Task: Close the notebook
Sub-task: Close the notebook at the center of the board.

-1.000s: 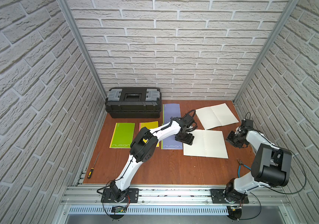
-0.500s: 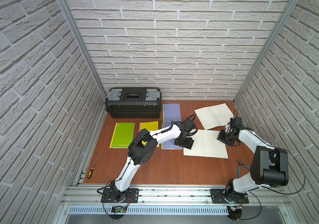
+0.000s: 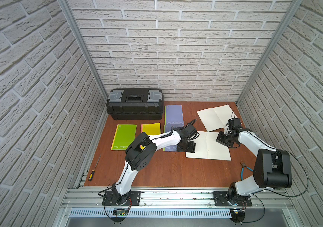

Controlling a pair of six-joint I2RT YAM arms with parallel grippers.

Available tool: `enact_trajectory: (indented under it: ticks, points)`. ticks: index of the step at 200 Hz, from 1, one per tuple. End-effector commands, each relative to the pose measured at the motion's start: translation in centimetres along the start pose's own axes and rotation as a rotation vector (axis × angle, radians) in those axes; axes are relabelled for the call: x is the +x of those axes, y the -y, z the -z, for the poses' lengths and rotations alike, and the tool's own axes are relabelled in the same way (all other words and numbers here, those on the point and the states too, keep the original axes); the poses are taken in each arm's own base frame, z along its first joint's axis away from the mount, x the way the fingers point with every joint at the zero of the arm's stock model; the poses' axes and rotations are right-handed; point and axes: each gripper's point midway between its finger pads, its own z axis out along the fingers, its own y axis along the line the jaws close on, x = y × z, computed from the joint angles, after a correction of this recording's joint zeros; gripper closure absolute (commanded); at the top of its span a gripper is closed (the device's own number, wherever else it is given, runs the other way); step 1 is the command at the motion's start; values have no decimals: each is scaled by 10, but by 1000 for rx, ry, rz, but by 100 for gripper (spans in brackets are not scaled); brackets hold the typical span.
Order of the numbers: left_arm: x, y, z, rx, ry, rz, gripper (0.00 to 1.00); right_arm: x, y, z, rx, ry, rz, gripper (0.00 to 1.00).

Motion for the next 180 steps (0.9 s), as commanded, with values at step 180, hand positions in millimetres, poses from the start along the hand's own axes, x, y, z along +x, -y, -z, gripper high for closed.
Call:
enact_trajectory:
  ticks: [180]
  points:
    - [8,24,3,71,15,84,24,17,8,-17,59,-48,24,74]
